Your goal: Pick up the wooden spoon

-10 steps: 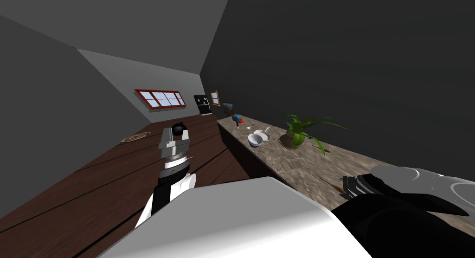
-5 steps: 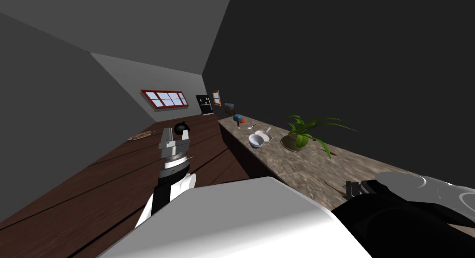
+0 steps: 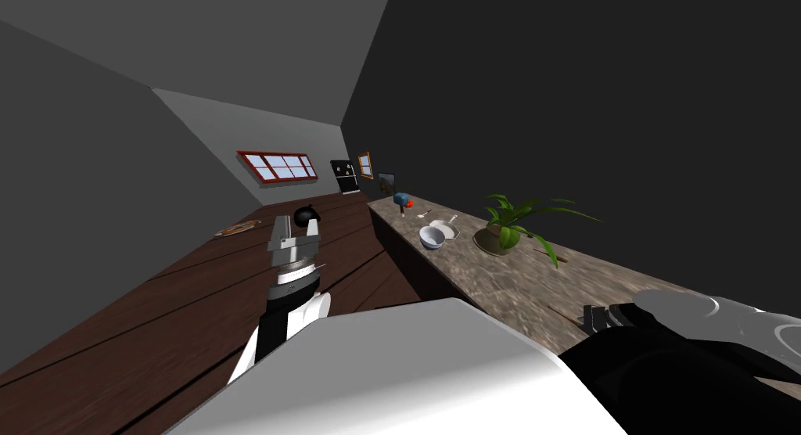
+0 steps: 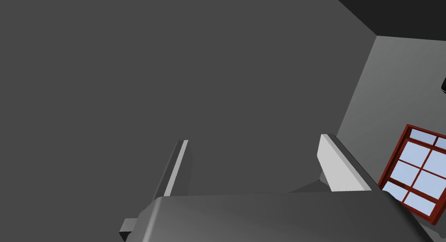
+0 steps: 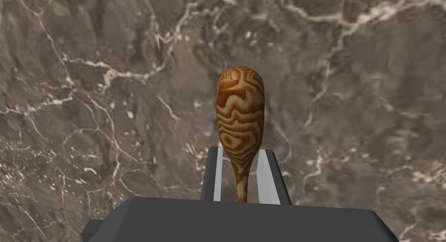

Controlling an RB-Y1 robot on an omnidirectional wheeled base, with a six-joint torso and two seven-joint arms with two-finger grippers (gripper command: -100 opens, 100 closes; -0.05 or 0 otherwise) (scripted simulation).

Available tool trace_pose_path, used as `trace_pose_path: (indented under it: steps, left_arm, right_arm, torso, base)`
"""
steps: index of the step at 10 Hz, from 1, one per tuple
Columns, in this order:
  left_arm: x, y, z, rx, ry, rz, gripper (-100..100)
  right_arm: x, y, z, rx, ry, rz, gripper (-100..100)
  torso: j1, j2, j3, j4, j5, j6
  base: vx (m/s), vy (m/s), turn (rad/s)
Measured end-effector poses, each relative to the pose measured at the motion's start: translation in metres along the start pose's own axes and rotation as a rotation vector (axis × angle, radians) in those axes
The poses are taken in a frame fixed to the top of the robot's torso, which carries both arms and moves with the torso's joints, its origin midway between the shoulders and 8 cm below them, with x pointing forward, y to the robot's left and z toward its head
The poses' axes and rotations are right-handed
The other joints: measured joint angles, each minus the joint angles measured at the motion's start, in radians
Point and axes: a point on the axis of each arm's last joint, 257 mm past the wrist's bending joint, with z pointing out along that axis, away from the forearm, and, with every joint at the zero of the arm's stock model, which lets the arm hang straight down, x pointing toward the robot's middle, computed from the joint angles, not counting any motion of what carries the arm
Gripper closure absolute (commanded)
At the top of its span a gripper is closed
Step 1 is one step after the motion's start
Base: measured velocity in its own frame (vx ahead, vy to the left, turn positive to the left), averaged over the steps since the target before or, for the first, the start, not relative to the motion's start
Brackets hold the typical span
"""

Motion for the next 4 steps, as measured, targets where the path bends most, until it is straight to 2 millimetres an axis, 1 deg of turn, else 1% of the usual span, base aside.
trace_pose_path:
  steps: [2, 3, 4]
  left_arm:
    - [0.0, 0.0, 0.0, 0.0, 0.0, 0.0, 0]
    - [0.0, 0.0, 0.0, 0.0, 0.0, 0.0, 0]
    - [0.0, 0.0, 0.0, 0.0, 0.0, 0.0, 0]
  right_arm:
    - [-0.0097, -0.0073, -0.0067, 0.0, -0.004, -0.011, 100]
    - [-0.0142, -0.0098, -0.0105, -0.001, -0.006, -0.016, 100]
    - [-0.0148, -0.01, -0.011, -0.002, -0.006, -0.015, 0]
  torso:
    - [0.002, 0.002, 0.001, 0.0, 0.001, 0.001]
    - [0.002, 0.001, 0.001, 0.0, 0.001, 0.0]
    - [0.001, 0.001, 0.001, 0.0, 0.0, 0.0]
  base:
    - [-0.02, 0.019, -0.067]
    - [-0.008, 0.007, -0.009]
    - [0.0, 0.0, 0.0]
